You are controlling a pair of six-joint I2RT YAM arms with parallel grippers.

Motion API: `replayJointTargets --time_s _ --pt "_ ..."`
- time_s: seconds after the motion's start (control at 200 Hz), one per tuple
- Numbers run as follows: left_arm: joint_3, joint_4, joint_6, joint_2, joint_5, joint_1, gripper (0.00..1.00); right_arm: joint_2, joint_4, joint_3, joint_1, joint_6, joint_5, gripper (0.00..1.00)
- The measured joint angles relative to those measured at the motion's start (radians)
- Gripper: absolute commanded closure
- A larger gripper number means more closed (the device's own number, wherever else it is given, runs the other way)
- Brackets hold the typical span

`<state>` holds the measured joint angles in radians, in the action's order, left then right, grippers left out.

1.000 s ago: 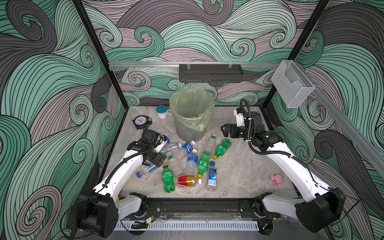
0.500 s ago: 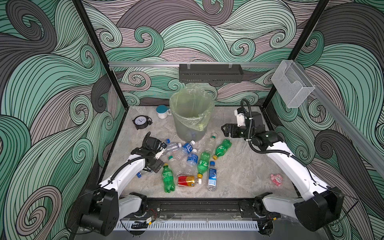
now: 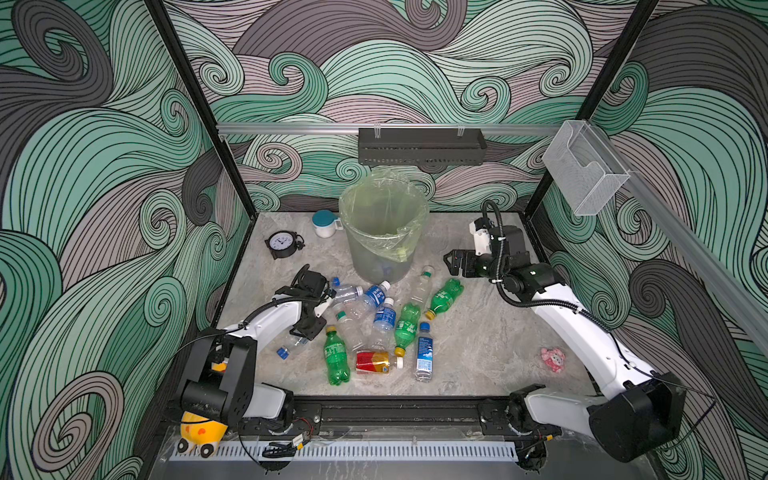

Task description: Throw the plastic bottles in the bin

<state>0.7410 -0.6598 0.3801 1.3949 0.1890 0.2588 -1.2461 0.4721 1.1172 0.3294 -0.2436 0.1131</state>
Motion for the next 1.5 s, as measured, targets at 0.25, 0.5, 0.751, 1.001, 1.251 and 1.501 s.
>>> replayJointTargets --time_s 0.25,0.5,0.751,1.001,1.251,1.501 --pt "0.011 -0.011 0.001 -0.083 -0.003 0.000 0.56 0.000 -0.001 -0.003 -0.003 0.000 -0.001 0.01" --pt "0.011 -0.008 -0.002 -0.304 -0.007 0.000 0.58 -0.006 0.000 -0.013 -0.003 -0.006 -0.002 0.02" --pt "0.035 -0.004 -0.093 -0.425 -0.042 0.000 0.65 -0.018 0.004 -0.017 -0.005 -0.023 -0.004 0.02" --pt "0.048 0.048 -0.278 -0.436 -0.095 0.000 0.66 -0.018 0.002 -0.049 -0.005 -0.038 -0.005 0.02" --pt "0.230 0.096 -0.344 -0.373 -0.108 0.000 0.66 -0.017 0.002 -0.081 -0.005 -0.050 -0.008 0.02" --pt "0.917 0.122 -0.343 0.005 -0.232 0.000 0.48 -0.016 -0.008 -0.106 -0.005 -0.061 -0.008 0.01"
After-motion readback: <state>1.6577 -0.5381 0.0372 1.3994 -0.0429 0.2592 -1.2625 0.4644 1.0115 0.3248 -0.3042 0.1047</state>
